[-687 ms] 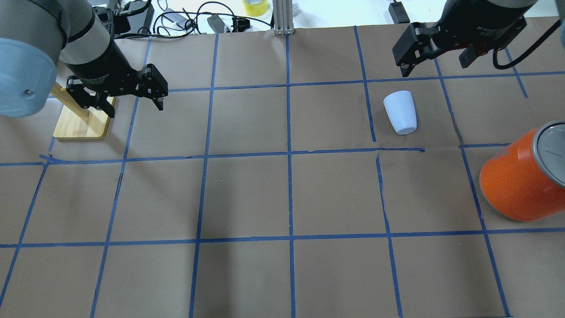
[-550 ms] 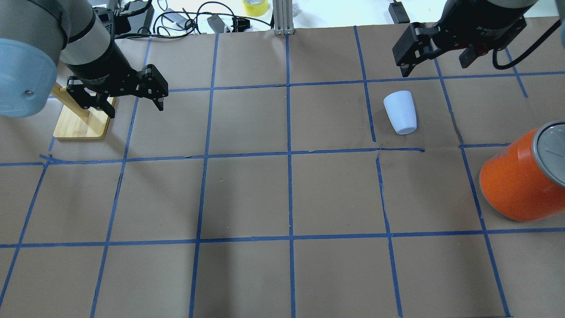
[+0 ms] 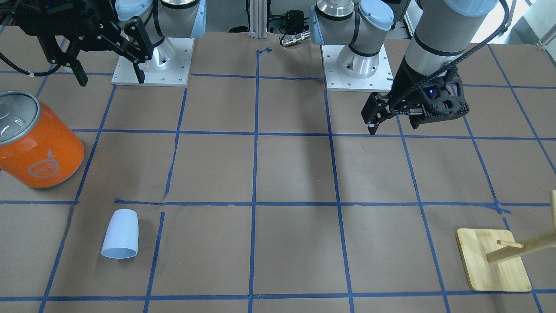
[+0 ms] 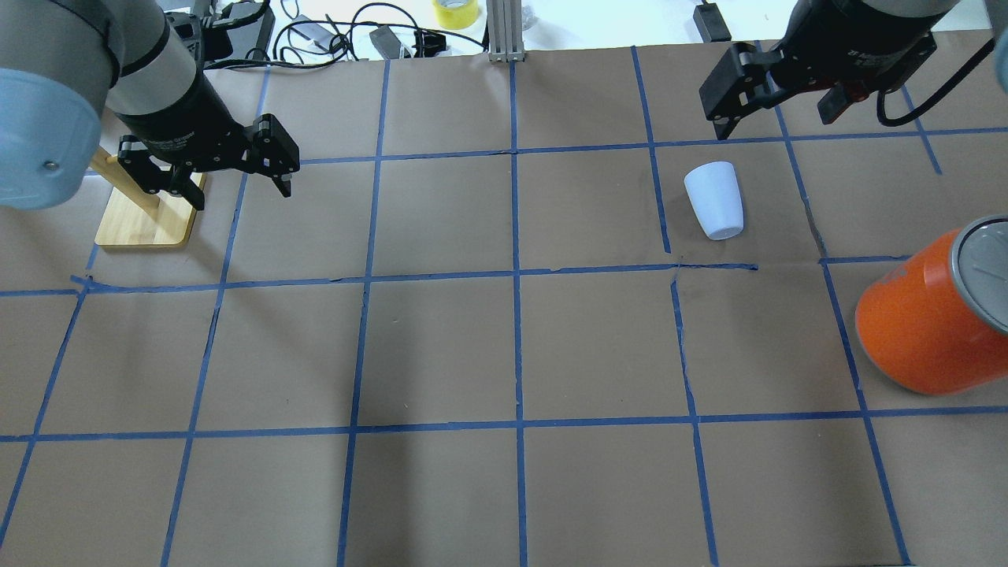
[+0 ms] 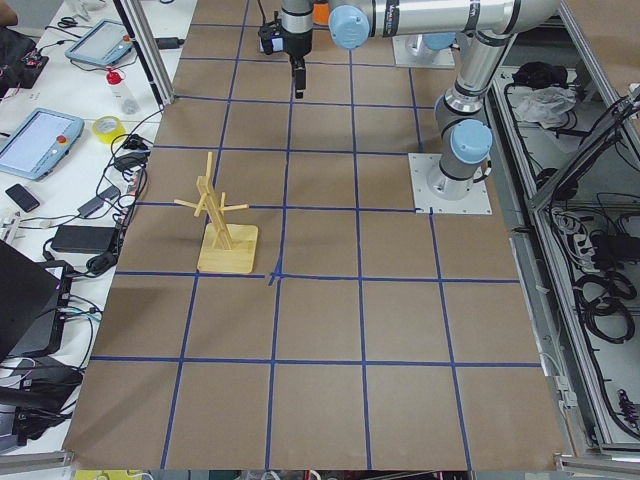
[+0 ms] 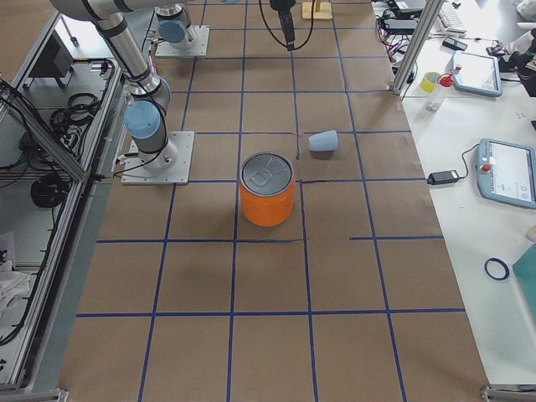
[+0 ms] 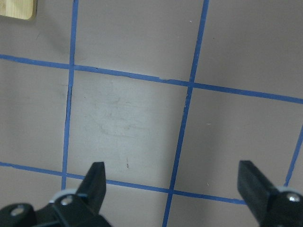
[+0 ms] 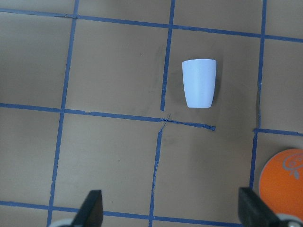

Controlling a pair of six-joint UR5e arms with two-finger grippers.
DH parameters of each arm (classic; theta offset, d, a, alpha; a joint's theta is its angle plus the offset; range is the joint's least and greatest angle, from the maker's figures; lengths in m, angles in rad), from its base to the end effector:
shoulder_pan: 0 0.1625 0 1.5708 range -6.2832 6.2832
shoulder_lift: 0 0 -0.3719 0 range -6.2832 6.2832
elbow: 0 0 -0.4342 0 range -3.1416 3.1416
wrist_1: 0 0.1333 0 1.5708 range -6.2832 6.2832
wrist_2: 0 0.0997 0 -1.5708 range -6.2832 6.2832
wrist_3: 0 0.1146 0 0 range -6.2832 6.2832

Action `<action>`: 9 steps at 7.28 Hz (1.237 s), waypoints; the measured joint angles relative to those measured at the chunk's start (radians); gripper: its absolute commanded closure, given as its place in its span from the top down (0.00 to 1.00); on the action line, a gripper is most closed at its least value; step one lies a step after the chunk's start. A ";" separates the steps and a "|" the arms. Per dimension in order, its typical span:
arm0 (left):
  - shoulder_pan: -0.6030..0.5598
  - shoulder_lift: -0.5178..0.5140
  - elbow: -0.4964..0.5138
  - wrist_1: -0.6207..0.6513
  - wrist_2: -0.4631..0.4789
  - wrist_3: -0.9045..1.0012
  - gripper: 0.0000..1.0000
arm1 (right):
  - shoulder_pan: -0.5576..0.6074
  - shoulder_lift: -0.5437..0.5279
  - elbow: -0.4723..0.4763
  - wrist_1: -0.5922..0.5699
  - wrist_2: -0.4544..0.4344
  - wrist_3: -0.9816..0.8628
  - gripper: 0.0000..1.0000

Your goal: Flip cup

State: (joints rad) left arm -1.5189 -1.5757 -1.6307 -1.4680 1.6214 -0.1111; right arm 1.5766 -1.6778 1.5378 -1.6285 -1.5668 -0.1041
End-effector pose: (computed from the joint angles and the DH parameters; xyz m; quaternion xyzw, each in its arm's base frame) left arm -0.0994 -0.5450 0.3957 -0.0818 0.9961 -0.0197 0.0247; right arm 0.1367 -0.5097 0.5001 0.0549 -0.9936 0.0987 0.0029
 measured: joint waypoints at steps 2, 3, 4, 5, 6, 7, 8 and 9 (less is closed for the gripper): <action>-0.001 -0.001 0.000 0.000 0.000 -0.002 1.00 | -0.004 0.008 0.004 -0.002 0.001 -0.002 1.00; -0.001 -0.001 0.000 0.000 0.000 -0.004 1.00 | -0.007 0.021 0.004 -0.003 0.006 -0.003 1.00; -0.001 -0.001 0.000 0.000 0.000 -0.004 1.00 | -0.020 0.066 0.001 -0.014 0.012 -0.004 1.00; -0.001 -0.001 0.000 0.000 0.000 -0.004 1.00 | -0.044 0.125 -0.003 -0.029 0.010 -0.005 1.00; -0.001 -0.001 0.001 0.000 0.000 -0.002 1.00 | -0.069 0.183 -0.005 -0.061 0.008 -0.005 1.00; -0.001 0.000 0.001 0.000 0.000 0.000 1.00 | -0.083 0.241 -0.002 -0.106 0.001 -0.004 1.00; -0.001 0.000 0.001 0.001 0.000 0.000 1.00 | -0.090 0.301 0.003 -0.156 -0.015 0.001 1.00; -0.001 0.001 0.002 0.001 -0.001 -0.001 1.00 | -0.092 0.366 0.007 -0.228 -0.032 0.002 1.00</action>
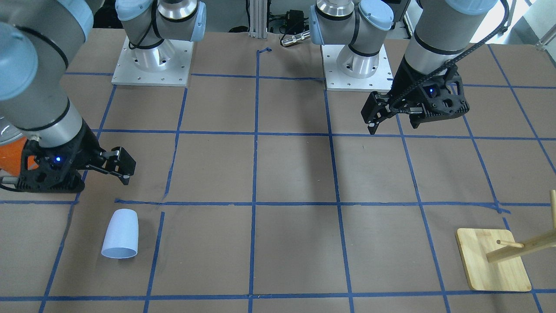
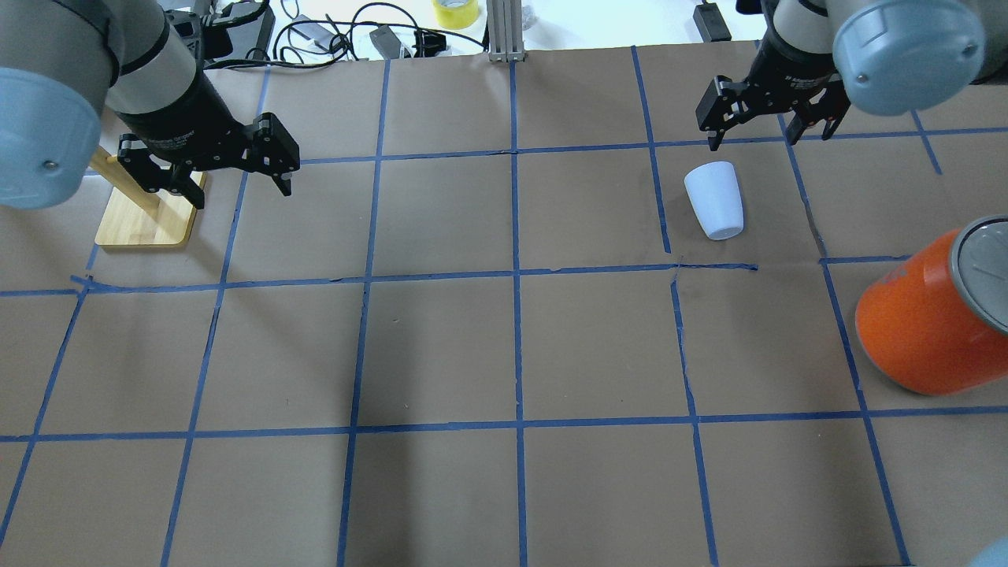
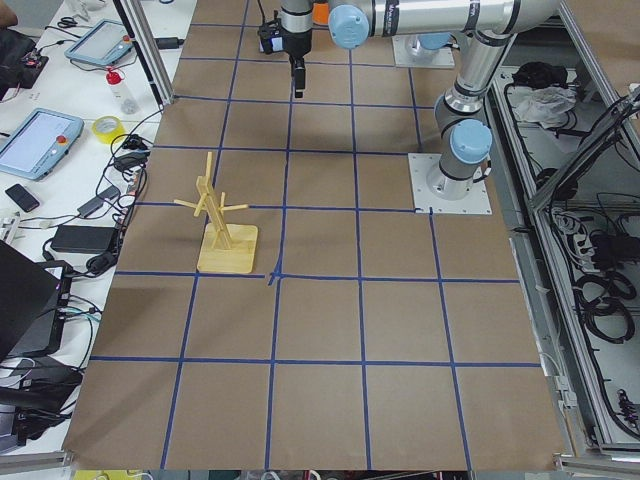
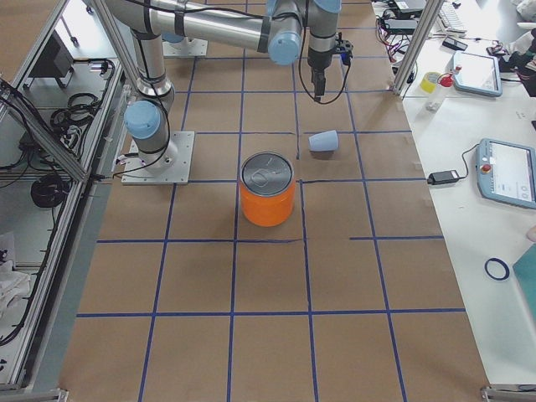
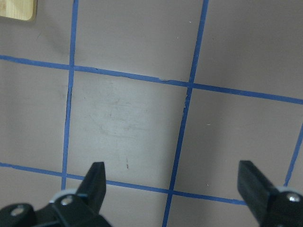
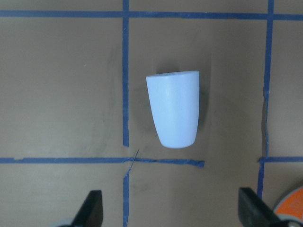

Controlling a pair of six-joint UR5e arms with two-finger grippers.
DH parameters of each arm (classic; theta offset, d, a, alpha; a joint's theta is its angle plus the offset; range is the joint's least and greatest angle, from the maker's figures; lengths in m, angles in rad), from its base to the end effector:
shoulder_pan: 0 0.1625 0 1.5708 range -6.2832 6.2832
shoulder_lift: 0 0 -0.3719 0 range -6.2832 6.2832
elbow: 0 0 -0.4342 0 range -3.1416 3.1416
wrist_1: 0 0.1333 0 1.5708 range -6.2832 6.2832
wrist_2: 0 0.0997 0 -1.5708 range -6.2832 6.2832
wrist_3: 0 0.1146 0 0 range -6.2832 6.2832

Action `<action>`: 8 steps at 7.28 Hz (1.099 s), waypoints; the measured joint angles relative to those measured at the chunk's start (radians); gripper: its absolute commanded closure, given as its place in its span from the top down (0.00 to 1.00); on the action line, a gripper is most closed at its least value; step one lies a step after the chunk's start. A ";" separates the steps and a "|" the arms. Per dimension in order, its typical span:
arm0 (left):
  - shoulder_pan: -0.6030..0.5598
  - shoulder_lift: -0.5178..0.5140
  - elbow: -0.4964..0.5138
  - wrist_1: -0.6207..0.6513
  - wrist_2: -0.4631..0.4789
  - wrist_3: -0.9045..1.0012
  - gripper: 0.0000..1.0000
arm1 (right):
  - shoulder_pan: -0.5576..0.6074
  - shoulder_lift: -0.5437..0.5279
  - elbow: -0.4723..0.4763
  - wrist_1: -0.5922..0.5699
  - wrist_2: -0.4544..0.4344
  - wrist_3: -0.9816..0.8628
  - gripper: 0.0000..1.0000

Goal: Flip cup
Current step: 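Lower the right gripper over the white cup and close on it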

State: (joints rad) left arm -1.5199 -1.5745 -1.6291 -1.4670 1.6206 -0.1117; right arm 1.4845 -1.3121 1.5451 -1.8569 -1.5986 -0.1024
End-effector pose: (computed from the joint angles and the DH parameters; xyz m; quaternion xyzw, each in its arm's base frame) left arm -0.1000 -0.5449 0.3973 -0.0817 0.9961 -0.0216 0.0242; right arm 0.0759 -0.6321 0.3127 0.0077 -0.9995 0.0251 0.0163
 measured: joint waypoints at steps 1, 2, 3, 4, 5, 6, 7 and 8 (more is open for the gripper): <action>0.000 0.000 0.000 0.000 -0.001 -0.001 1.00 | -0.001 0.054 0.003 -0.061 -0.008 -0.004 1.00; 0.000 0.001 0.000 0.000 -0.001 0.000 1.00 | -0.001 0.095 0.005 -0.105 -0.011 -0.007 1.00; 0.000 0.001 -0.001 -0.001 0.000 0.001 1.00 | -0.002 0.132 0.005 -0.152 -0.012 -0.009 1.00; 0.001 0.000 -0.001 -0.001 0.001 0.001 1.00 | -0.003 0.176 0.006 -0.202 -0.013 -0.016 1.00; 0.001 0.000 -0.001 -0.001 0.001 0.001 1.00 | -0.003 0.214 0.006 -0.251 -0.014 -0.023 1.00; 0.001 0.001 -0.001 -0.001 0.000 0.001 1.00 | -0.004 0.238 0.006 -0.282 -0.015 -0.028 1.00; 0.001 0.000 -0.001 -0.001 0.000 0.001 1.00 | -0.006 0.249 0.012 -0.299 -0.015 -0.030 1.00; 0.001 0.000 -0.001 -0.001 0.000 0.001 1.00 | -0.013 0.256 0.028 -0.327 -0.014 -0.033 1.00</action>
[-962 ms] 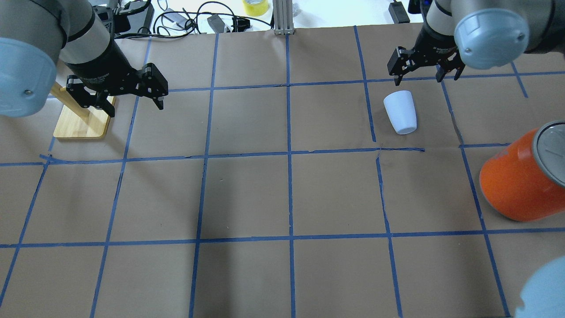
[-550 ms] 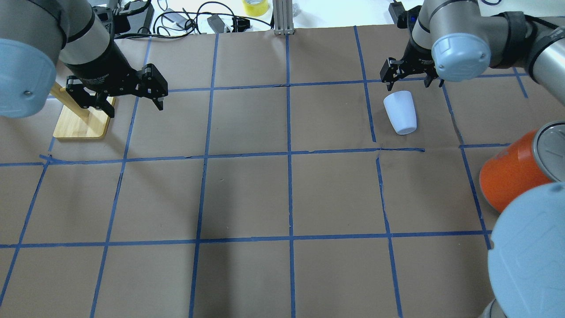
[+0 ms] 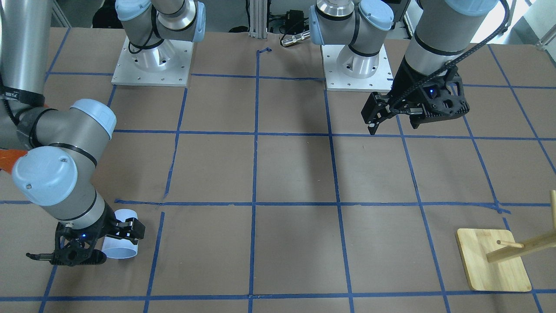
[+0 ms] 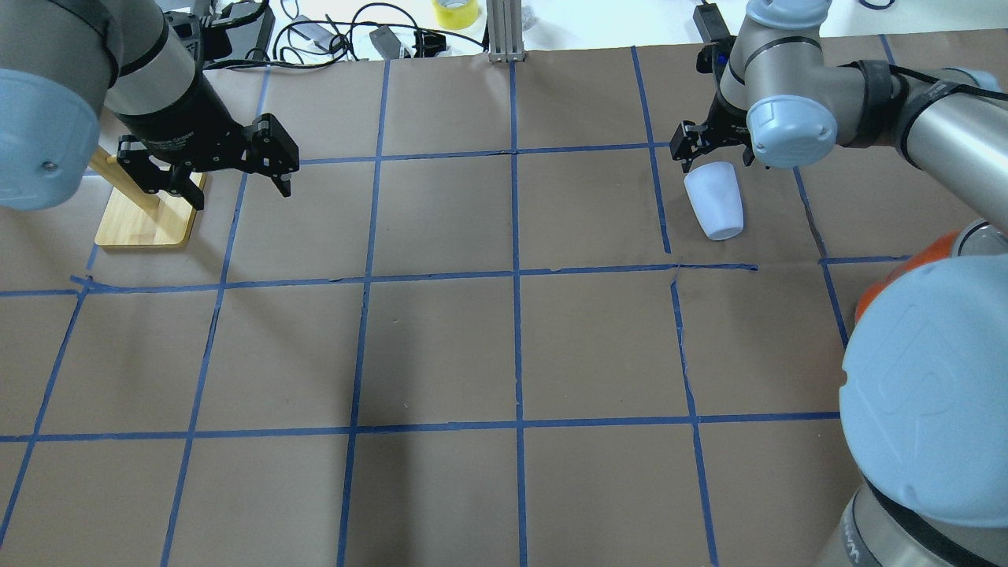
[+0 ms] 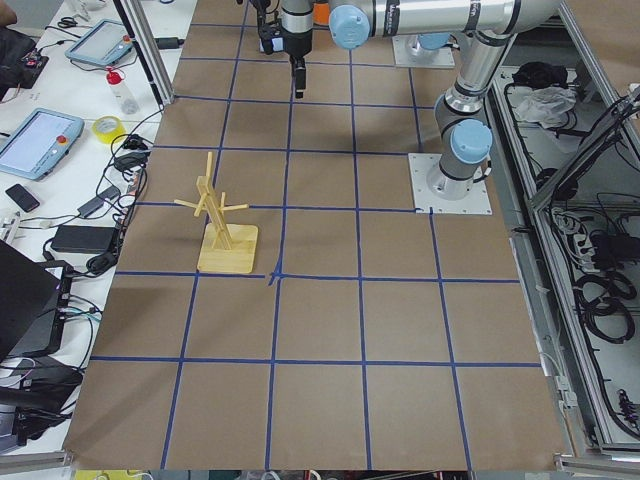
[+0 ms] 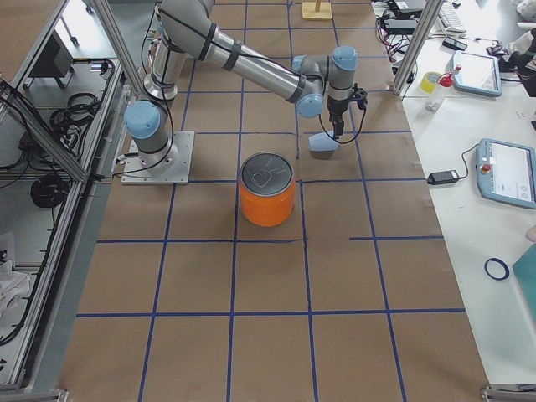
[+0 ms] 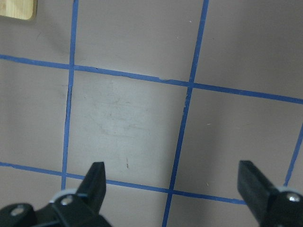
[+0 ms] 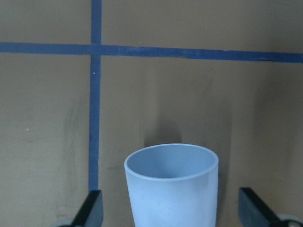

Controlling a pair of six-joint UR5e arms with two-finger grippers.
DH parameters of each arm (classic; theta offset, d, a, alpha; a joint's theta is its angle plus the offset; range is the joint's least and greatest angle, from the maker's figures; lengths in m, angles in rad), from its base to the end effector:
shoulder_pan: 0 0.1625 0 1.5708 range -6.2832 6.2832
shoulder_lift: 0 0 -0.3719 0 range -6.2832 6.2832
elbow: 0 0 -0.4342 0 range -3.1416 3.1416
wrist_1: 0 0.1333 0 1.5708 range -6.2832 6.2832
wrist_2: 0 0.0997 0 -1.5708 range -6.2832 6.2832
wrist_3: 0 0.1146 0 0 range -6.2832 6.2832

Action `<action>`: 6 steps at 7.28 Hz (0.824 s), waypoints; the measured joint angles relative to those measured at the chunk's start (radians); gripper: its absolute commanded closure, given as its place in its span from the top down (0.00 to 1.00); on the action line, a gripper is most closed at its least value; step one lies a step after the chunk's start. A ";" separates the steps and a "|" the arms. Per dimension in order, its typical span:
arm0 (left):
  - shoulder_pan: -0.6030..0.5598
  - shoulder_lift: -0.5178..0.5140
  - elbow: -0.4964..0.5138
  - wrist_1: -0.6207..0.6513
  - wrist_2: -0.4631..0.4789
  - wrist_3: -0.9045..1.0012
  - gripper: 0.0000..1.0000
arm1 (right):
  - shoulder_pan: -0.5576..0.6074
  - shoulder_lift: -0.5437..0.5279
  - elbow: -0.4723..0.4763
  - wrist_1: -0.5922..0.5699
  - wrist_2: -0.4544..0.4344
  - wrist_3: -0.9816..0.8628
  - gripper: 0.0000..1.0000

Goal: Flip cup
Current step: 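Lower the right gripper over the white cup and close on it, then lift the white cup off the table with the right gripper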

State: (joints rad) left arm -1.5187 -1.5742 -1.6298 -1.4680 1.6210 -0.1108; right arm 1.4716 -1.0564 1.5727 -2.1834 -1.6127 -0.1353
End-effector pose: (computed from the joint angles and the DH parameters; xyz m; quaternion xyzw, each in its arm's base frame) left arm -0.0993 -0.5448 0.3970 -0.0818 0.9961 -0.0209 0.0245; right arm 0.0614 -0.6803 0.1675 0.0170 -0.9985 0.0453 0.0264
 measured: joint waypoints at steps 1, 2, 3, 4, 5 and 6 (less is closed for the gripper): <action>0.000 0.000 0.000 0.000 0.000 0.000 1.00 | -0.015 0.005 0.018 -0.031 0.003 -0.005 1.00; 0.000 0.000 0.000 0.001 0.000 0.001 1.00 | -0.027 0.008 0.030 -0.046 0.008 -0.006 1.00; 0.000 0.000 0.000 0.001 0.000 0.000 1.00 | -0.030 0.009 0.036 -0.053 0.013 -0.006 1.00; 0.000 0.000 0.000 0.001 -0.001 -0.001 1.00 | -0.029 0.009 0.039 -0.055 0.015 -0.007 1.00; 0.000 -0.002 0.000 0.002 -0.001 -0.002 1.00 | -0.026 0.011 0.041 -0.055 0.017 -0.008 1.00; 0.000 -0.006 0.001 0.007 -0.002 -0.005 1.00 | -0.022 0.014 0.044 -0.055 0.018 -0.014 1.00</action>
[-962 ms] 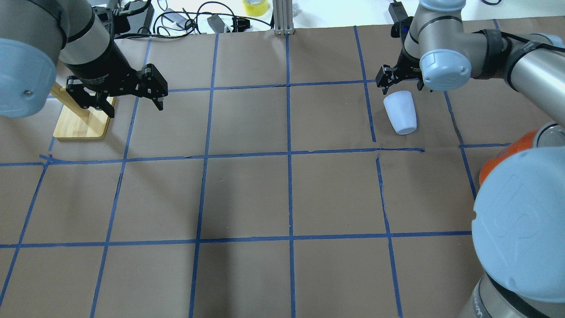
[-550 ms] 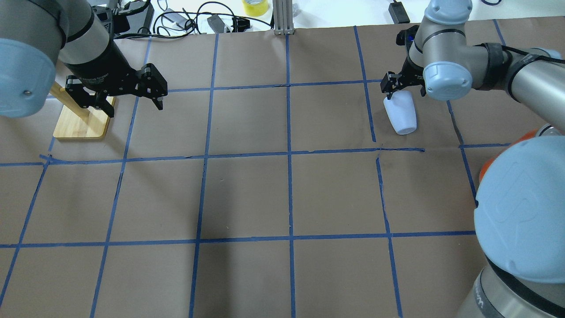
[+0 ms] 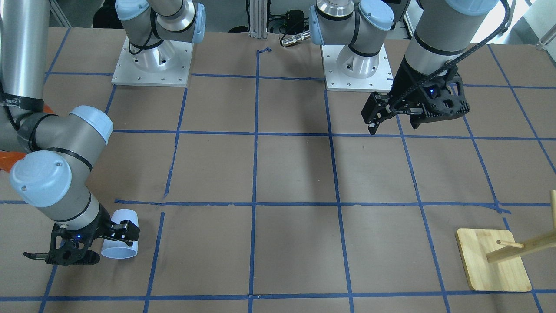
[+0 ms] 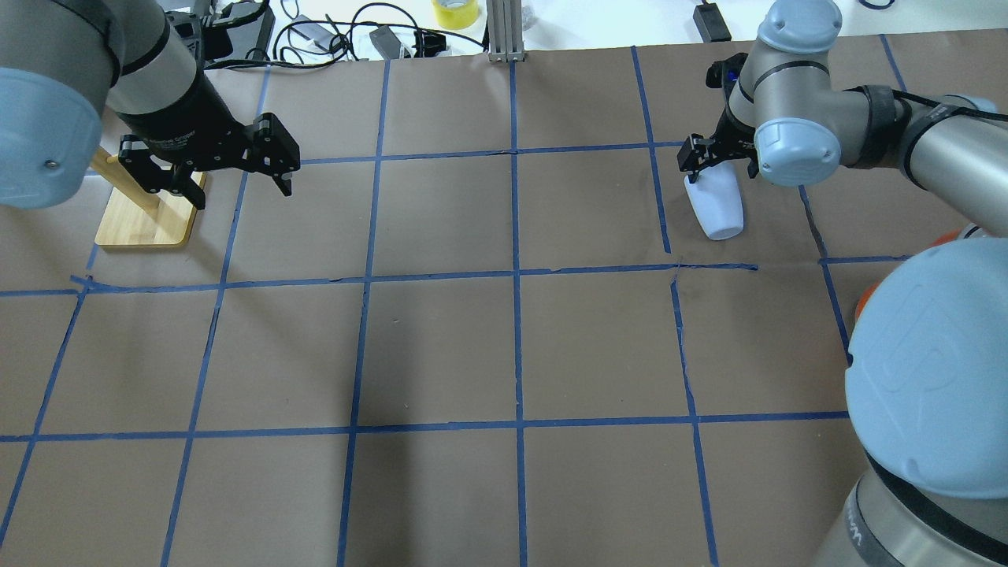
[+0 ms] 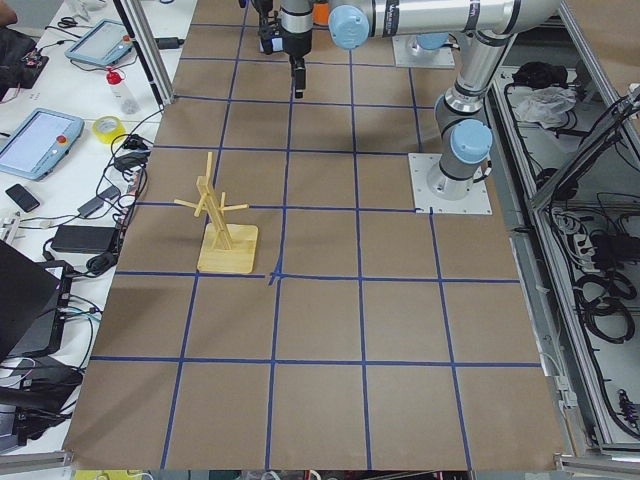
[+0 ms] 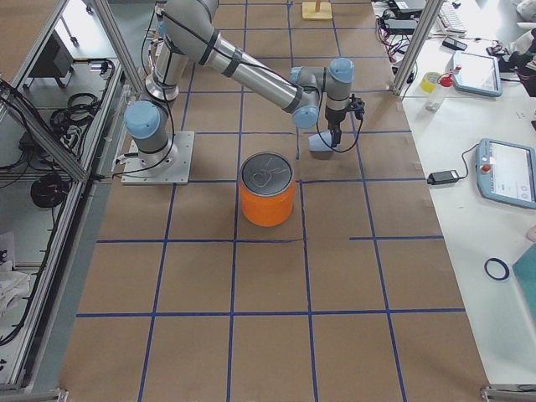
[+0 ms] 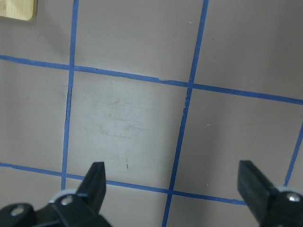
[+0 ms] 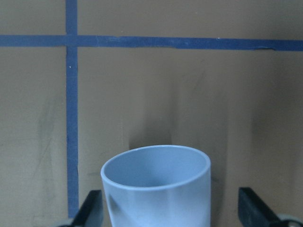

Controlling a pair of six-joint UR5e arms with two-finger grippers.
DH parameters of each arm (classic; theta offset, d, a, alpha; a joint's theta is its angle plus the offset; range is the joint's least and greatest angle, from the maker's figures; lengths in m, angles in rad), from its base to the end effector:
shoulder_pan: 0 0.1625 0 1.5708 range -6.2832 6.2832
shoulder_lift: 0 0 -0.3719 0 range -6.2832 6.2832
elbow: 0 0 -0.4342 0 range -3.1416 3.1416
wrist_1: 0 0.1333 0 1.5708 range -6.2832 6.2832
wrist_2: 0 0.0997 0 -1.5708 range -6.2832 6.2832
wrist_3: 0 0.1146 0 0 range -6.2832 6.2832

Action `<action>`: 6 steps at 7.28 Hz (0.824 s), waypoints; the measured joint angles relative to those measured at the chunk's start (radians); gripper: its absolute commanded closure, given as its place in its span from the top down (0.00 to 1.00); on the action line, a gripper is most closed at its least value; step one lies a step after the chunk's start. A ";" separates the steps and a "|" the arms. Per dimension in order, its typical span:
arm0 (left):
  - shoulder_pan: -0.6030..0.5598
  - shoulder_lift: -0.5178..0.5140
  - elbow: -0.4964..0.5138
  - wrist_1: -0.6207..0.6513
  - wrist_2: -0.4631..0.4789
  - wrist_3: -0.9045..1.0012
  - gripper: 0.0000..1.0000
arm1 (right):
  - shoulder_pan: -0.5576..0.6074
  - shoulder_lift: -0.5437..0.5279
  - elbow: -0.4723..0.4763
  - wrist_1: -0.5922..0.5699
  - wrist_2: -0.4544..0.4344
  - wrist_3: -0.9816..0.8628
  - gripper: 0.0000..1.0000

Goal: Flip cup
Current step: 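Lift the white cup off the table with the right gripper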

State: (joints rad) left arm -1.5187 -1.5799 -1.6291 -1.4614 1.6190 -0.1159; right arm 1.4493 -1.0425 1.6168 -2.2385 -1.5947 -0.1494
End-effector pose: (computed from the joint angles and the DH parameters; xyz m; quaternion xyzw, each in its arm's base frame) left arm -0.0994 -0.5469 0.3950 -0.0844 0.9959 -0.0217 0.0234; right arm 0.0494 -0.6729 0.1431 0.0134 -0.9987 0.0446 0.0181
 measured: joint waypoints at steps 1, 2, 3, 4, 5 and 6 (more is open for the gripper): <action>0.000 -0.004 0.000 0.008 0.000 0.000 1.00 | 0.002 0.002 0.005 0.000 0.000 -0.015 1.00; 0.000 -0.005 0.000 0.014 -0.001 0.002 1.00 | 0.003 0.003 0.009 -0.002 0.000 -0.032 1.00; 0.000 -0.005 0.000 0.017 -0.001 0.003 1.00 | 0.003 0.006 0.011 -0.010 -0.001 -0.046 1.00; 0.000 -0.003 0.000 0.017 0.000 0.005 1.00 | 0.003 0.012 0.012 -0.029 0.000 -0.063 1.00; 0.001 -0.002 -0.001 0.018 0.000 0.006 1.00 | 0.003 0.022 0.012 -0.049 0.000 -0.074 1.00; 0.002 0.001 -0.001 0.018 -0.002 0.007 1.00 | 0.003 0.033 0.012 -0.067 0.001 -0.080 1.00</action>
State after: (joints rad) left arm -1.5166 -1.5790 -1.6302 -1.4435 1.6173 -0.1092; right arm 1.4527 -1.0090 1.6290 -2.3055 -1.5940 -0.2292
